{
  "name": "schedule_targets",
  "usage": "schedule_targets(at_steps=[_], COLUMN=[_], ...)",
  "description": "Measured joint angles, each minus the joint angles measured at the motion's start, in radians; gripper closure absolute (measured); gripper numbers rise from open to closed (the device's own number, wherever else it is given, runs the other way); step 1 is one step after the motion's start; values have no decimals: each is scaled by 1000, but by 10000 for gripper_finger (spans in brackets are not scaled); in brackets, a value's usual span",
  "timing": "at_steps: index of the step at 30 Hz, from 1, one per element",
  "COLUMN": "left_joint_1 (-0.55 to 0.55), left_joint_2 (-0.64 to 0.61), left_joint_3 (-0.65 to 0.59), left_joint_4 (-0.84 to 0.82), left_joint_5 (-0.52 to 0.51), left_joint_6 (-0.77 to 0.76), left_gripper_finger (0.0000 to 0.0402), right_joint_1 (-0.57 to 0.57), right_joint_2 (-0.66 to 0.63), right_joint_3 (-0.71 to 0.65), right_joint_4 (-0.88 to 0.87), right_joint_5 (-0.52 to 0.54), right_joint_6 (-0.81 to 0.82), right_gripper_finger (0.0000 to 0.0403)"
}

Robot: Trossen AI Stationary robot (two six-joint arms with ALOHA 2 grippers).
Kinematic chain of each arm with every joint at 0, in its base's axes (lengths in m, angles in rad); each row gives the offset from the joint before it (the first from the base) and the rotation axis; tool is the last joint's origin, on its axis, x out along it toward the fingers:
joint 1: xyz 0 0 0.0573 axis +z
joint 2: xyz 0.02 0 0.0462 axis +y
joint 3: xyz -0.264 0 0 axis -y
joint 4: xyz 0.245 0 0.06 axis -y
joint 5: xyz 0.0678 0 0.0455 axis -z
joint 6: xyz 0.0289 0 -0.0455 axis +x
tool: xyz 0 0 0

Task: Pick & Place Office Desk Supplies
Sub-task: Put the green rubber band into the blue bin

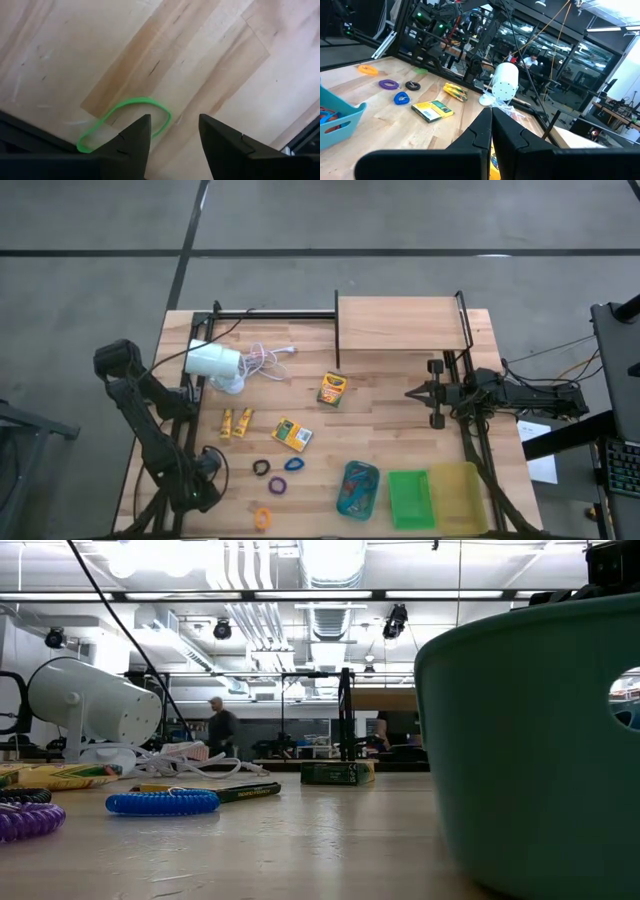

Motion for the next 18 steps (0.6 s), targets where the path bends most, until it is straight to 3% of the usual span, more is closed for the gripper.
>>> schedule_targets(at_steps=[6, 18], left_joint_1=[2, 6], left_joint_2=[3, 8], left_joint_3=[0, 1], left_joint_4=[31, -37], left_joint_5=[-7, 19], left_joint_6=[169, 185], left_gripper_finger=[251, 243], right_joint_1=[0, 0], right_joint_2=[0, 0], right_joint_3=[0, 0], right_joint_4=[0, 0], right_joint_5=[0, 0], right_joint_6=[0, 0], right_gripper_finger=[394, 394])
